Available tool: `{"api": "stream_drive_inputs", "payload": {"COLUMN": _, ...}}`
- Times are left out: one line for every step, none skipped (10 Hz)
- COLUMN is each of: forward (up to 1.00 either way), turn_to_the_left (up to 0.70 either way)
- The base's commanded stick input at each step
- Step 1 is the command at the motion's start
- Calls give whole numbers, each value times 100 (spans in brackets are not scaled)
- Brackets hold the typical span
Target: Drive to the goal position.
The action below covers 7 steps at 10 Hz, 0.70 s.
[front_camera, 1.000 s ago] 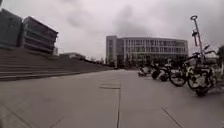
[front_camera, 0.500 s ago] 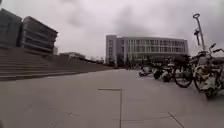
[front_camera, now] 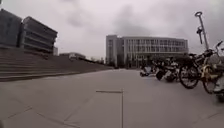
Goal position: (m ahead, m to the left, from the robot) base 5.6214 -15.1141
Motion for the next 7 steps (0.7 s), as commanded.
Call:
{"api": "stream_drive_inputs", "payload": {"forward": 50, "turn_to_the_left": 0}}
{"api": "stream_drive_inputs", "payload": {"forward": 50, "turn_to_the_left": 0}}
{"api": "stream_drive_inputs", "payload": {"forward": 50, "turn_to_the_left": 0}}
{"api": "stream_drive_inputs", "payload": {"forward": 50, "turn_to_the_left": 0}}
{"api": "stream_drive_inputs", "payload": {"forward": 50, "turn_to_the_left": 0}}
{"api": "stream_drive_inputs", "payload": {"forward": 50, "turn_to_the_left": 0}}
{"api": "stream_drive_inputs", "payload": {"forward": 50, "turn_to_the_left": 0}}
